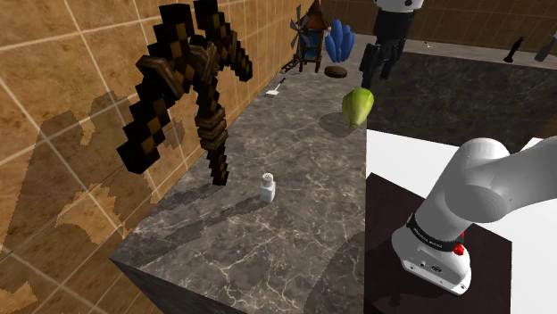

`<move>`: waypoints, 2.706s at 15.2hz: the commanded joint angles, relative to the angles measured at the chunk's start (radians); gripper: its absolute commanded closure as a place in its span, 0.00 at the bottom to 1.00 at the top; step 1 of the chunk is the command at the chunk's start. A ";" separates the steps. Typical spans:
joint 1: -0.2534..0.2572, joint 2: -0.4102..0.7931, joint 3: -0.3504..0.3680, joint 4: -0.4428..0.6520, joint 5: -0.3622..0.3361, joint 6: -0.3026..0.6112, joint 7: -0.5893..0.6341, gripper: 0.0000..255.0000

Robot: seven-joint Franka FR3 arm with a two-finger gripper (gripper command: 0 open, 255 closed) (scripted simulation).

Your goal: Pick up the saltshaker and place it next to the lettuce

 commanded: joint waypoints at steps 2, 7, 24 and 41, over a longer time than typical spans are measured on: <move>0.006 0.006 0.014 -0.018 0.012 0.024 0.017 0.00; 0.037 0.053 0.087 -0.090 0.071 0.147 0.101 0.00; 0.126 0.449 0.341 -0.103 0.176 0.586 0.377 0.00; 0.137 0.665 0.413 -0.092 0.126 0.794 0.483 0.00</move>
